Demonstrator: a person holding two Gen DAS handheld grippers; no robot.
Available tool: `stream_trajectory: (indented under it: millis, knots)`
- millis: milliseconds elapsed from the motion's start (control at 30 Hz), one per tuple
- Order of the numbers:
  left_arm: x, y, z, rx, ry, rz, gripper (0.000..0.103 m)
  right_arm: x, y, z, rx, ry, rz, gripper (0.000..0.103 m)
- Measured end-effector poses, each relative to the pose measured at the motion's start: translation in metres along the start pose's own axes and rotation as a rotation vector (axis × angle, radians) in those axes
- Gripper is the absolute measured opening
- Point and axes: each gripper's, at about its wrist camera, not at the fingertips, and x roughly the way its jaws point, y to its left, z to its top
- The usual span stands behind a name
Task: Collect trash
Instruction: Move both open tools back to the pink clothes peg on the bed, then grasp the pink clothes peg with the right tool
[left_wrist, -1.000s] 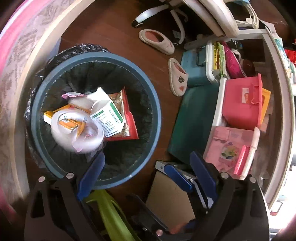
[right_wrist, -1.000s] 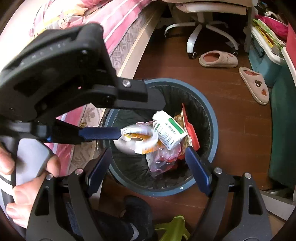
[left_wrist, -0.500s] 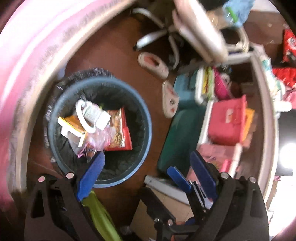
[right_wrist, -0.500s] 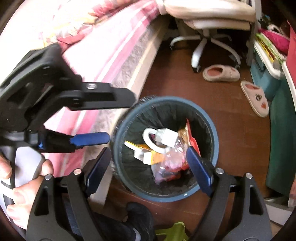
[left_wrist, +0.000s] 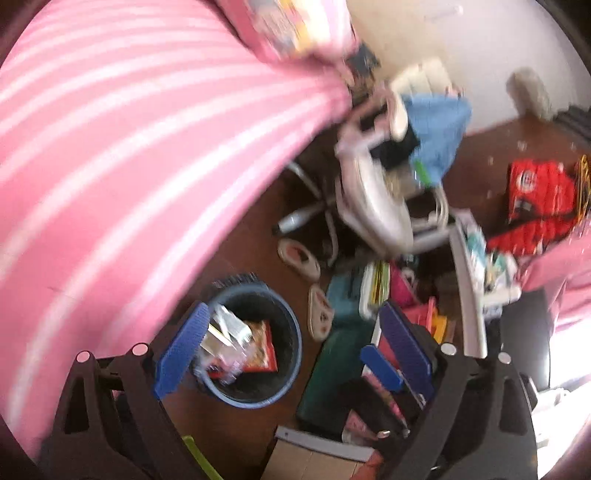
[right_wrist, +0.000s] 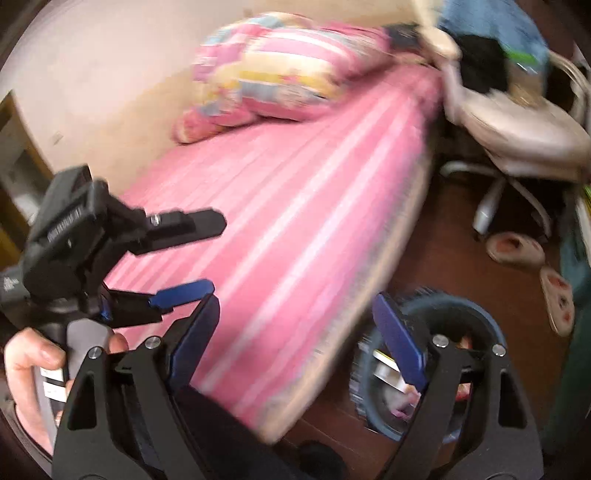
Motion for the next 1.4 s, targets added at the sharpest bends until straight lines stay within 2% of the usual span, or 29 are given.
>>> stream_trajectory:
  millis: [33, 100, 267, 400, 567, 800, 900, 1033, 1167, 1267, 1367, 1400]
  knots:
    - [-0.018, 0.01, 0.006, -0.01, -0.027, 0.004, 0.091, 0.005, 0.025, 0.009, -0.035, -0.009, 0.026, 0.086]
    - [-0.044, 0.029, 0.016, -0.031, -0.065, 0.013, 0.091, 0.014, 0.045, 0.016, -0.069, -0.011, 0.049, 0.086]
    - [-0.112, 0.09, 0.046, -0.07, -0.147, 0.033, 0.091, 0.059, 0.13, 0.036, -0.181, 0.006, 0.126, 0.086]
    - [-0.147, 0.145, 0.071, -0.094, -0.198, 0.067, 0.091, 0.1, 0.184, 0.044, -0.255, 0.034, 0.166, 0.086]
    - [-0.176, 0.214, 0.112, -0.129, -0.242, 0.101, 0.091, 0.171, 0.246, 0.056, -0.321, 0.069, 0.208, 0.086]
    - [-0.178, 0.296, 0.181, -0.207, -0.231, 0.106, 0.091, 0.27, 0.302, 0.056, -0.393, 0.098, 0.23, 0.086]
    - [-0.179, 0.321, 0.208, -0.254, -0.25, 0.076, 0.091, 0.301, 0.32, 0.055, -0.418, 0.1, 0.259, 0.086]
    - [-0.179, 0.357, 0.238, -0.356, -0.288, 0.027, 0.091, 0.33, 0.343, 0.053, -0.431, 0.12, 0.298, 0.086]
    - [-0.175, 0.373, 0.26, -0.391, -0.309, 0.006, 0.09, 0.352, 0.365, 0.052, -0.47, 0.124, 0.321, 0.086]
    - [-0.17, 0.379, 0.272, -0.4, -0.304, 0.003, 0.089, 0.368, 0.376, 0.055, -0.473, 0.149, 0.325, 0.081]
    - [-0.168, 0.388, 0.283, -0.417, -0.263, 0.009, 0.072, 0.383, 0.382, 0.057, -0.472, 0.183, 0.321, 0.076]
    - [-0.167, 0.391, 0.285, -0.425, -0.257, 0.002, 0.069, 0.387, 0.383, 0.057, -0.47, 0.195, 0.321, 0.073]
